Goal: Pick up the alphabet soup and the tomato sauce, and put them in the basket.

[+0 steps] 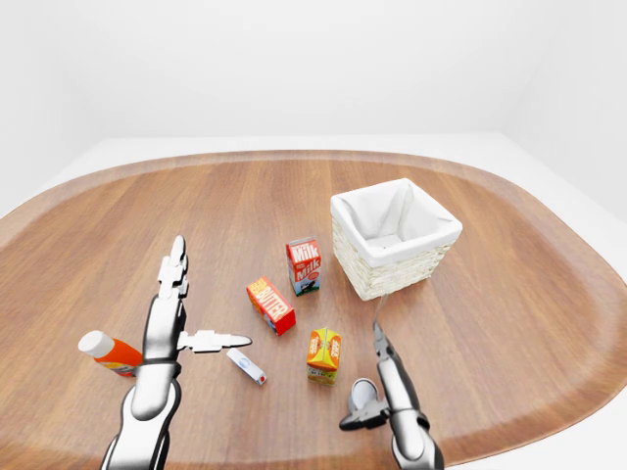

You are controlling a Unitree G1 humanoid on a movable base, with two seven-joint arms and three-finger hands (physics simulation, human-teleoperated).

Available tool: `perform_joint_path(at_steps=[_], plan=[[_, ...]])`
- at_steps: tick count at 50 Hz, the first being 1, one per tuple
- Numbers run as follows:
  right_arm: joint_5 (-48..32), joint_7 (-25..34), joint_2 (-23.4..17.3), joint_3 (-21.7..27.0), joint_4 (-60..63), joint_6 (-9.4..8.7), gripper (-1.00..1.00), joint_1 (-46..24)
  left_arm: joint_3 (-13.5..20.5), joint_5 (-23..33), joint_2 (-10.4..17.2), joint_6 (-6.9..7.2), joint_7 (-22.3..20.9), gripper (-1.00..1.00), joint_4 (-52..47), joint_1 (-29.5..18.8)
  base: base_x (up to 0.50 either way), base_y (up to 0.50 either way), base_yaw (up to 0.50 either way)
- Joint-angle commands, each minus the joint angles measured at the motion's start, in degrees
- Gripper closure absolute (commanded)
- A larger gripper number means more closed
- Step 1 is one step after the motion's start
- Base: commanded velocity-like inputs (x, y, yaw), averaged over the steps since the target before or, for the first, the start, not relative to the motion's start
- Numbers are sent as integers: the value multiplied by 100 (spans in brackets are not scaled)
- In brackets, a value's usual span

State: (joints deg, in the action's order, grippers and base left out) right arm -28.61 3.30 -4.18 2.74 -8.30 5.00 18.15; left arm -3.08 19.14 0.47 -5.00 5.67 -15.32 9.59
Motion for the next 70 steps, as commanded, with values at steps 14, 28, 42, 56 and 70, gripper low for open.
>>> perform_joint_path(at_steps=[14,28,42,56,70], plan=[[-194,-255,-67,-41,-724,0,-100,-82,25,-77,-3,0,-3,-100,-42,22,0,0,0],[-310,-389,-99,-107,-964,0,-100,-132,25,-80,-5,0,-2,-100,-43,23,0,0,0],[-404,-405,-123,-160,-964,0,-100,-93,25,-82,-4,0,-2,-100,-43,23,0,0,0],[-537,-456,-141,-231,-1048,0,81,-53,26,-78,-5,0,0,-100,-42,23,0,0,0],[-109,-45,-54,-251,-309,0,100,236,9,-67,-6,0,15,-100,-15,24,0,0,0]])
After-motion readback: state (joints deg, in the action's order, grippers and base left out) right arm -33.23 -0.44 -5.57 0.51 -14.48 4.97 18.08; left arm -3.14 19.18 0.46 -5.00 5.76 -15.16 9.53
